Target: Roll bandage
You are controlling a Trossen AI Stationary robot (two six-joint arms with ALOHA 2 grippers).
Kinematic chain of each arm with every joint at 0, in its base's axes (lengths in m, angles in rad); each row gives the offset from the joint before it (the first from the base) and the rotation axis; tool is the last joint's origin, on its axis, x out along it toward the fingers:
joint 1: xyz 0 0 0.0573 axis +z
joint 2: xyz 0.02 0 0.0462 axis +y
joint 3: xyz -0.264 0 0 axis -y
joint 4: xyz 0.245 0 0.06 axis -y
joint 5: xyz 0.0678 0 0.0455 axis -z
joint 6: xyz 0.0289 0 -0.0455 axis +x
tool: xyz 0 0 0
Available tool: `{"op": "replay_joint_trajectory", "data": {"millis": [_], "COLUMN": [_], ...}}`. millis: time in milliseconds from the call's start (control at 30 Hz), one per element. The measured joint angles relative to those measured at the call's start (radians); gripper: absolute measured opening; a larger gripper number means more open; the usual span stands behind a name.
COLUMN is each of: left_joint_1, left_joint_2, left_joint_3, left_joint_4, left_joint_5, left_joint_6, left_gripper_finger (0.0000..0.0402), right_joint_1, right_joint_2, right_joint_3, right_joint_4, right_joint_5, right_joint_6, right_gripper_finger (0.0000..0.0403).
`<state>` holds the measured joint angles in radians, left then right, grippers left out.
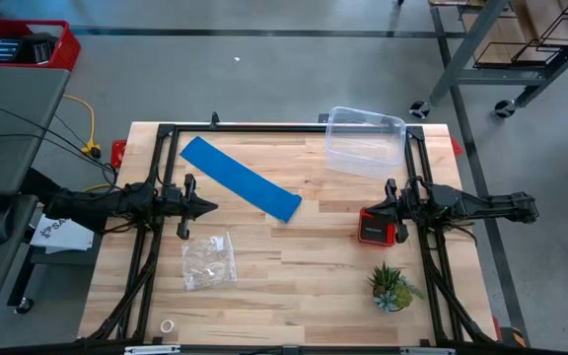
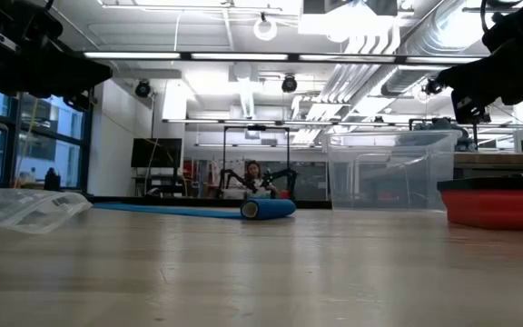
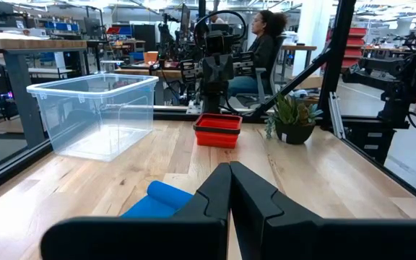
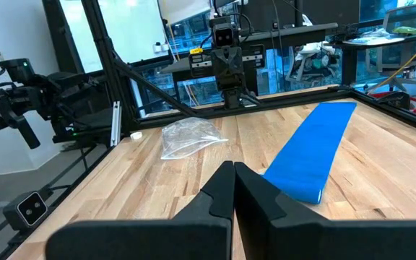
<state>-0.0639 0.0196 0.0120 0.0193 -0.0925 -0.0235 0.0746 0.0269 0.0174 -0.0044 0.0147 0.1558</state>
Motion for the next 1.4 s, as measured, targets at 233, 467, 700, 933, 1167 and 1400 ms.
{"op": "replay_joint_trajectory", "data": {"millis": [233, 467, 700, 933, 1167, 1400], "left_joint_1": [0.000, 0.000, 0.000, 0.000, 0.000, 0.000], "left_joint_2": [0.000, 0.000, 0.000, 0.000, 0.000, 0.000], "left_joint_3": [0.000, 0.000, 0.000, 0.000, 0.000, 0.000], "left_joint_4": [0.000, 0.000, 0.000, 0.000, 0.000, 0.000], "left_joint_5": [0.000, 0.000, 0.000, 0.000, 0.000, 0.000], "left_joint_6": [0.000, 0.000, 0.000, 0.000, 0.000, 0.000], "left_gripper_finger": [0.0001, 0.0001, 0.0001, 0.0001, 0.0001, 0.0001], "right_joint_1": [-0.005, -0.005, -0.005, -0.005, -0.005, -0.007], "right_joint_2": [0.000, 0.000, 0.004, 0.050, 0.384, 0.868], "right_joint_3": [0.000, 0.000, 0.000, 0.009, 0.156, 0.394], "right_joint_4": [0.007, 0.169, 0.514, 0.789, 0.764, 0.687], "right_joint_5": [0.013, 0.019, 0.336, 0.477, 0.403, 0.258], "right_joint_6": [-0.059, 0.207, 0.679, 0.700, 0.664, 0.656], "right_gripper_finger": [0.0000, 0.0000, 0.0000, 0.0000, 0.0000, 0.0000]}}
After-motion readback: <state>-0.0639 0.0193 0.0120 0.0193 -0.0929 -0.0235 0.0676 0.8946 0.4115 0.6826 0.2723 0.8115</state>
